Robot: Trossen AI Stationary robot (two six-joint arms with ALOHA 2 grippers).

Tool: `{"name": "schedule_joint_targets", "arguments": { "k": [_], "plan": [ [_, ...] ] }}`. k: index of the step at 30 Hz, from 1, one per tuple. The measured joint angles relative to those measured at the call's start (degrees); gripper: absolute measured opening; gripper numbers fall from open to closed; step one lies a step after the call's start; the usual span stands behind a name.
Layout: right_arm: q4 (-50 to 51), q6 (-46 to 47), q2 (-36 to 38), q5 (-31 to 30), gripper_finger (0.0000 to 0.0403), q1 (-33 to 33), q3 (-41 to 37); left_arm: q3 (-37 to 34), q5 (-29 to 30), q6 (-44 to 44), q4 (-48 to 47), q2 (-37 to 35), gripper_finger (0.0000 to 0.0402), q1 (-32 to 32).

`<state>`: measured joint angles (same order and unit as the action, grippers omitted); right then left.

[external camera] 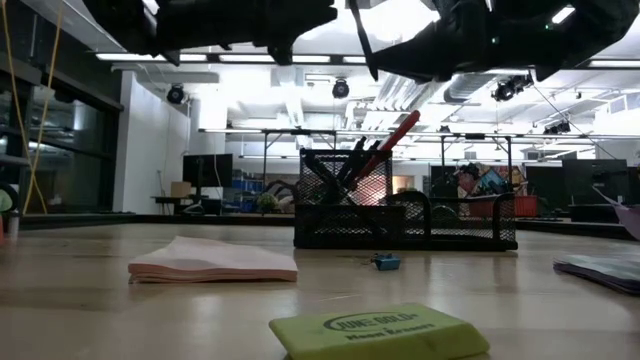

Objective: Pick and place office supplies into organizer
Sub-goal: Put the black pen into the black desk organizer

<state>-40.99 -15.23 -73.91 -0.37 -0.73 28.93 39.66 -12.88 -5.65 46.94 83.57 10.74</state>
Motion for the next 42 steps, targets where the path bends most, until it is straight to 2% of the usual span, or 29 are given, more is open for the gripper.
{"name": "schedule_joint_targets", "arguments": {
  "k": [6, 11, 16, 27, 31, 38, 40, 42],
  "plan": [
    [-0.4, 1.6, 0.0, 0.8, 0.0002, 0.0, 0.0, 0.2, 0.5, 0.0, 3.9, 0.0, 0.0136, 0.1],
    [-0.6, 1.3, 0.0, 0.9, 0.0002, 0.4, 0.0, 1.9, 1.7, -0.2, 1.4, 0.1, 0.0136, 0.1],
    [-0.5, 1.3, 0.0, 0.8, 0.0002, 0.4, 0.0, 5.0, -0.6, -0.2, 0.9, 3.9, 0.0136, 0.1],
    [0.2, 2.8, 0.0, 0.8, 0.0002, 0.4, 0.0, 5.4, 0.5, -1.7, 2.2, 5.1, 0.0134, 0.1],
    [0.6, 3.5, 0.0, 0.8, 0.0002, 0.3, 0.0, 5.6, -0.8, -2.1, 2.6, 5.1, 0.011, 0.1],
    [0.1, 3.7, 0.0, 0.5, 0.0002, 0.1, 0.0, 6.0, -2.4, -2.3, 2.3, 5.1, 0.0021, 0.2],
    [0.1, 3.8, 0.0, 0.7, 0.0002, 0.1, 0.0, 6.0, -2.4, -2.3, 2.3, 5.1, 0.0013, 0.2],
    [0.0, 3.8, 0.0, 0.7, 0.0002, 0.1, 0.0, 6.0, -2.3, -2.0, 2.3, 5.1, 0.0021, 0.2]
  ]
}}
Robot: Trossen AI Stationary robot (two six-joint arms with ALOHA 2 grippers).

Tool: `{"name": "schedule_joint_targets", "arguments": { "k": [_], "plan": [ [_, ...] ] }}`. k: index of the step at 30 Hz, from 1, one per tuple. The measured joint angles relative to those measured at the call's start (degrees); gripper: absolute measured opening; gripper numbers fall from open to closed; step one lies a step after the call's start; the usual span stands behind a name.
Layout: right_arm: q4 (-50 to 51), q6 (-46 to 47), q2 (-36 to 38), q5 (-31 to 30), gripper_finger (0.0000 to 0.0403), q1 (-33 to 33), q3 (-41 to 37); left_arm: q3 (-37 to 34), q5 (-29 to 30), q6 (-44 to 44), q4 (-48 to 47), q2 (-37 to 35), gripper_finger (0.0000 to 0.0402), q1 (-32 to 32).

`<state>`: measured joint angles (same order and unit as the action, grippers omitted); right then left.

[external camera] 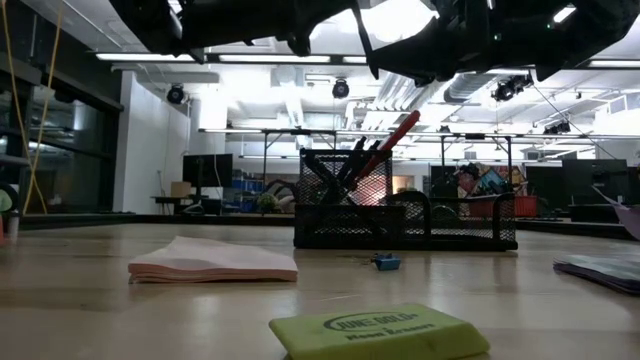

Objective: Pick and place office supplies into organizer
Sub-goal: Put the black pen into the black desk organizer

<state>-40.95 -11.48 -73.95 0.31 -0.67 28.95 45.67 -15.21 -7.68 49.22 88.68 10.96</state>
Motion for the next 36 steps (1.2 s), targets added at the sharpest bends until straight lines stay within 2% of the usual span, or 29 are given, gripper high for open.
{"name": "schedule_joint_targets", "arguments": {
  "k": [4, 9, 13, 27, 33, 36],
  "plan": [
    [0.0, 0.0, 0.0, 0.0, 0.0007, 0.0, 0.0, 0.0, 0.1, 1.0, -0.1, 0.0, 0.0038, -0.1],
    [0.3, 0.1, 0.0, -0.1, 0.001, 0.0, 0.0, 0.0, 0.9, 2.2, -0.3, 0.0, 0.0012, -0.1],
    [0.8, 0.1, 0.0, 0.3, 0.0021, 0.0, 0.0, 0.0, 1.0, 4.4, -0.5, 0.0, 0.0019, -0.1],
    [9.9, 2.4, 0.3, -1.2, 0.0148, -0.1, 0.1, 0.0, 7.0, 6.3, -5.8, 0.0, 0.0018, -0.3],
    [12.0, 2.5, 1.0, -1.2, 0.018, -0.1, 0.1, 0.0, 10.4, 6.5, -5.0, 0.0, 0.0015, -0.2],
    [12.1, 2.5, 1.0, -1.8, 0.0188, -0.1, 0.1, 0.0, 14.4, 6.2, -4.4, -0.3, 0.0015, -0.2]
  ]
}}
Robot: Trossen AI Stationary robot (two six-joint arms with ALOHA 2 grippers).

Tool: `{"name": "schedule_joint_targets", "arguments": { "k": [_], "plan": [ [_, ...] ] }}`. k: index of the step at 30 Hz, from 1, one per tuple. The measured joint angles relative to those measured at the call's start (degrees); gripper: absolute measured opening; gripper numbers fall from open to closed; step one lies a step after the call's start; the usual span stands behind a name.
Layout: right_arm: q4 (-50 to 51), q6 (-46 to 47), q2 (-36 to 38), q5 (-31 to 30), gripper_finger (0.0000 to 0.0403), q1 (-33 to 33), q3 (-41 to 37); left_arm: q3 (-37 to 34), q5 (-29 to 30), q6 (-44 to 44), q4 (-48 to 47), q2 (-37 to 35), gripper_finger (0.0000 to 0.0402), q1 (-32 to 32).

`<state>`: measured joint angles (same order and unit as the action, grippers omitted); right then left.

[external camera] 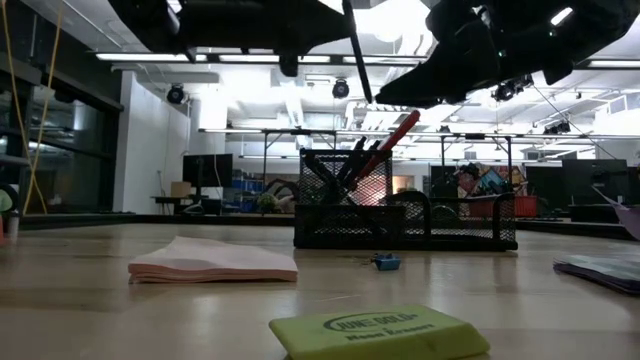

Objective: Pick and place office supplies into organizer
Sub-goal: Put the black pen into the black desk organizer

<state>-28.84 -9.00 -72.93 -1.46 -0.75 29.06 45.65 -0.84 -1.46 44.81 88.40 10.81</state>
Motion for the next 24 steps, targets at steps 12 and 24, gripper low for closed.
{"name": "schedule_joint_targets", "arguments": {
  "k": [12, 24],
  "plan": [
    [10.6, -1.3, 10.2, -7.1, 0.0174, 0.0, -0.1, -6.4, 1.3, 4.6, 2.6, -0.1, 0.0014, 0.0],
    [11.0, -1.5, 11.1, -7.2, 0.0169, 0.0, -0.1, -11.6, 4.1, 8.0, 3.9, -0.1, 0.002, -1.2]
  ]
}}
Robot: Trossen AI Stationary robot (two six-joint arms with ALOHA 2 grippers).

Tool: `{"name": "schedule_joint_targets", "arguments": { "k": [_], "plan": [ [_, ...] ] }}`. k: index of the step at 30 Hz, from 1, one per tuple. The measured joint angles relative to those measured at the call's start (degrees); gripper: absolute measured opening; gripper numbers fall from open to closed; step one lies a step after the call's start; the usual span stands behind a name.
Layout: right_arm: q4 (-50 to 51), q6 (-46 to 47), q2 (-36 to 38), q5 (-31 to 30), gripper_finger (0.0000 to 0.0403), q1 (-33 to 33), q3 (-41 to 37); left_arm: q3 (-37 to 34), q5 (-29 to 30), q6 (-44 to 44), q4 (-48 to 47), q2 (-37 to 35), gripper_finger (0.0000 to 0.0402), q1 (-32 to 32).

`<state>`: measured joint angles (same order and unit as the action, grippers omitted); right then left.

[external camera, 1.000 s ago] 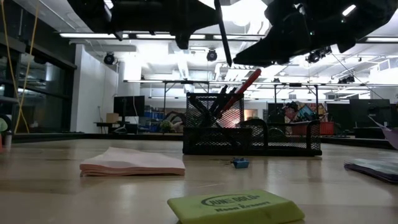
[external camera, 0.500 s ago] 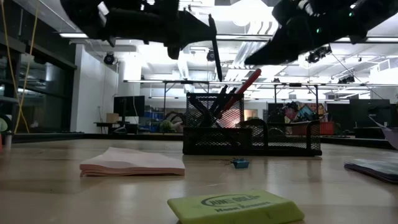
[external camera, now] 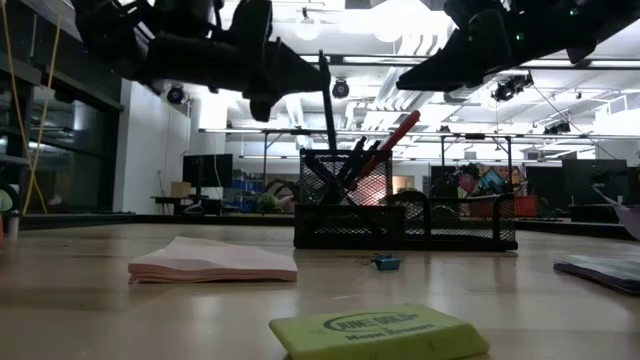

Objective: Pick and place office supplies into organizer
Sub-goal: Put the black pen into the black desk organizer, then put the yellow eraser into the black desk organizer

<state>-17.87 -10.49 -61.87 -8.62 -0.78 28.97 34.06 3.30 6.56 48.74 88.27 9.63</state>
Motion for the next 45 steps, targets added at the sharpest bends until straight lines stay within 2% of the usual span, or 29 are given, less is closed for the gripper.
{"name": "schedule_joint_targets", "arguments": {
  "k": [7, 17, 22, 34, 45],
  "plan": [
    [0.0, 0.0, 0.0, 0.0, 0.0161, 0.0, 0.0, -0.1, -0.5, 1.3, -4.1, 0.0, 0.005, 0.0],
    [0.0, 0.0, 0.0, -0.2, 0.0151, 0.0, 0.0, -0.1, -1.3, 1.4, -3.2, 2.8, 0.0044, 0.1],
    [0.0, 0.1, 0.0, -0.2, 0.0151, 0.0, 0.0, -0.1, -1.3, 1.5, -2.7, 2.8, 0.0054, 0.1],
    [0.1, 0.0, 0.0, -0.1, 0.0145, 0.0, 0.0, -0.1, -1.7, 1.5, -4.0, 2.8, 0.0128, 0.1],
    [0.9, 0.1, 0.0, 0.9, 0.0145, 0.0, 0.0, -0.1, -1.8, 1.3, -2.3, 2.7, 0.0133, 0.1]
  ]
}}
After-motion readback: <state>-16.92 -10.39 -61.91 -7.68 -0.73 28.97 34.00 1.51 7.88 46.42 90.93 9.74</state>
